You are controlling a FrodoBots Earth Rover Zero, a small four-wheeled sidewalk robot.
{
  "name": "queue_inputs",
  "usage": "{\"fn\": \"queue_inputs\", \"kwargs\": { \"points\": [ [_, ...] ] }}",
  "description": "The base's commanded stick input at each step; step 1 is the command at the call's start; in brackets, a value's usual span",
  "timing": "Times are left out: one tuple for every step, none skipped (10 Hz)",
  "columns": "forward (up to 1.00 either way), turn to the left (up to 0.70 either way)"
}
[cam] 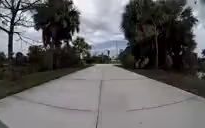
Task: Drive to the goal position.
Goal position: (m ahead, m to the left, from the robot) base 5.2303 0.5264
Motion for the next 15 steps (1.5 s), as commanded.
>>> {"fn": "queue_inputs", "kwargs": {
  "points": [
    [0.85, 0.0],
    [0.85, 0.0],
    [0.85, 0.0],
    [0.85, 0.0],
    [0.85, 0.0],
    [0.85, 0.0],
    [0.85, 0.0],
    [0.85, 0.0],
    [0.85, 0.0],
    [0.85, 0.0],
    [0.85, 0.0],
    [0.85, 0.0],
    [0.85, 0.0],
    [0.85, 0.12],
    [0.85, 0.34]
  ]
}}
